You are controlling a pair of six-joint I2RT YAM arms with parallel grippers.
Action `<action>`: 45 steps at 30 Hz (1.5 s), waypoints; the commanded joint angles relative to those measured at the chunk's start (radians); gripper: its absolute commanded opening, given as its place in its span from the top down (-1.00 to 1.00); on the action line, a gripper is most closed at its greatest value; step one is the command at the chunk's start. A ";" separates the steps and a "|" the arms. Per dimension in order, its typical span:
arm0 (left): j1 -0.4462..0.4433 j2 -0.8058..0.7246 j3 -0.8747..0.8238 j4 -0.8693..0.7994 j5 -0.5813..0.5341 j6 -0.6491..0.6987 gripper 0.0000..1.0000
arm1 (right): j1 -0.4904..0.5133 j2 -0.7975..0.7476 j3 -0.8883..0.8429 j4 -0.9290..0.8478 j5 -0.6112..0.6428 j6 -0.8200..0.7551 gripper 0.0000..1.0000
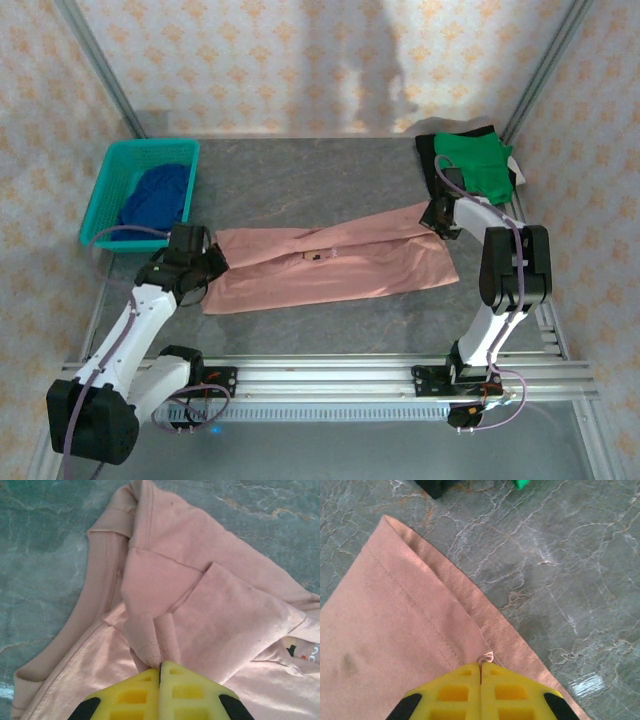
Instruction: Fold and stack the t-shirts
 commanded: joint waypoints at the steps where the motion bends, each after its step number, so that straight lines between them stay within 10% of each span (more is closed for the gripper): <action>1: -0.003 -0.045 -0.030 -0.032 -0.041 -0.054 1.00 | -0.022 -0.004 -0.004 -0.049 0.059 0.022 0.79; 11: -0.004 -0.097 -0.102 -0.050 -0.035 -0.081 1.00 | -0.072 -0.059 -0.047 -0.030 -0.098 0.071 0.29; 23: -0.111 -0.206 -0.163 -0.062 0.007 -0.076 0.99 | -0.052 -0.102 -0.075 -0.013 -0.096 0.129 0.22; 26: -0.111 -0.231 -0.199 -0.082 -0.012 -0.122 0.27 | 0.028 -0.165 -0.104 -0.011 -0.057 0.137 0.21; 31: -0.111 -0.238 -0.108 -0.093 -0.099 -0.121 -0.14 | 0.186 -0.209 -0.159 0.021 -0.048 0.155 0.21; 37: -0.126 0.169 0.113 0.021 -0.083 -0.013 -0.31 | 0.232 -0.179 -0.268 0.076 -0.049 0.189 0.25; 45: -0.146 0.702 0.455 0.002 -0.130 0.101 0.00 | 0.231 -0.165 -0.308 0.092 -0.043 0.195 0.29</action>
